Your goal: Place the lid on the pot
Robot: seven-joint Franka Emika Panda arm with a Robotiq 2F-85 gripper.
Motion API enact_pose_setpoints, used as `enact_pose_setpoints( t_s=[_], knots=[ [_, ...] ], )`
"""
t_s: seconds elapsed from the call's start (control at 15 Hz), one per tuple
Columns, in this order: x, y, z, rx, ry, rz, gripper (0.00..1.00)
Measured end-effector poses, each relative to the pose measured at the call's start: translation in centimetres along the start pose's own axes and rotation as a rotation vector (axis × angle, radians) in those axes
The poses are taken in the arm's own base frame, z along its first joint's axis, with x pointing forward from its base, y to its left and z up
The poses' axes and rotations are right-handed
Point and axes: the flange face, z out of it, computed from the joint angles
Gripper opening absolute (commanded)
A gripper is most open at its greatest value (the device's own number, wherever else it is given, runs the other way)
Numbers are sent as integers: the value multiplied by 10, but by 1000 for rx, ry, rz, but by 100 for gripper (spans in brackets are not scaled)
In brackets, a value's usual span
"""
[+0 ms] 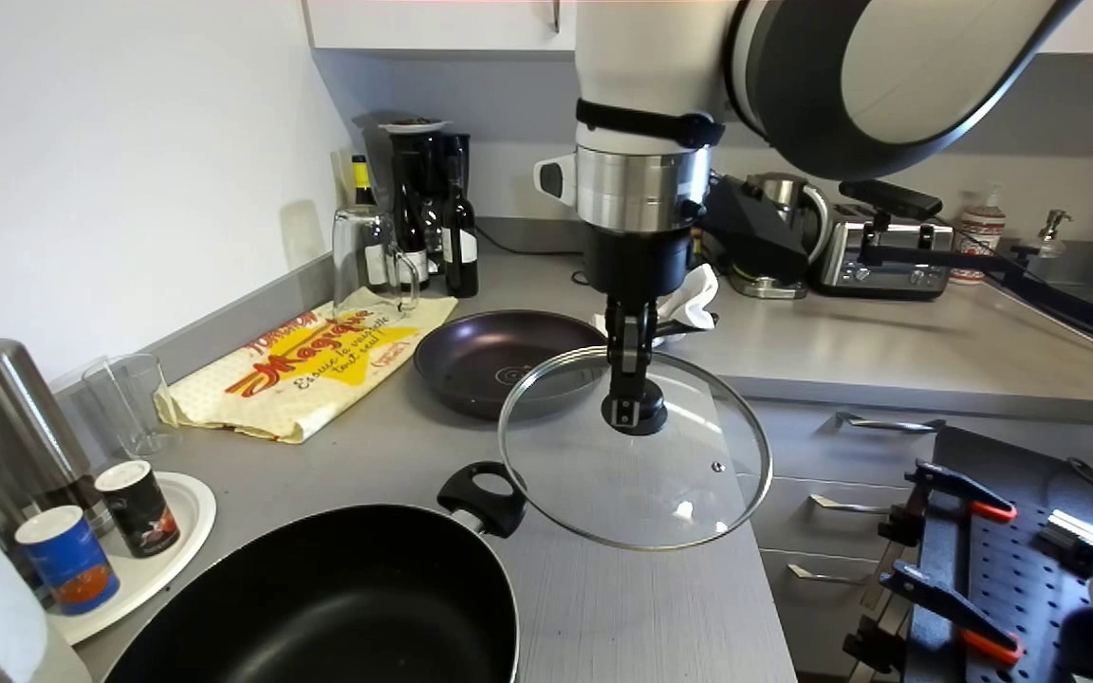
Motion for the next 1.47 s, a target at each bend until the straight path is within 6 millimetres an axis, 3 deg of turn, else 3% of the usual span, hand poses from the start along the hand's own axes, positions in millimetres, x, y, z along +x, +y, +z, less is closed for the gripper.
enact_pose_setpoints(
  t_s=[0.53,1.47],
  knots=[
    [32,-33,-18,-12,17,-81,25],
    [113,-111,-19,-21,-11,-235,25]
  ],
)
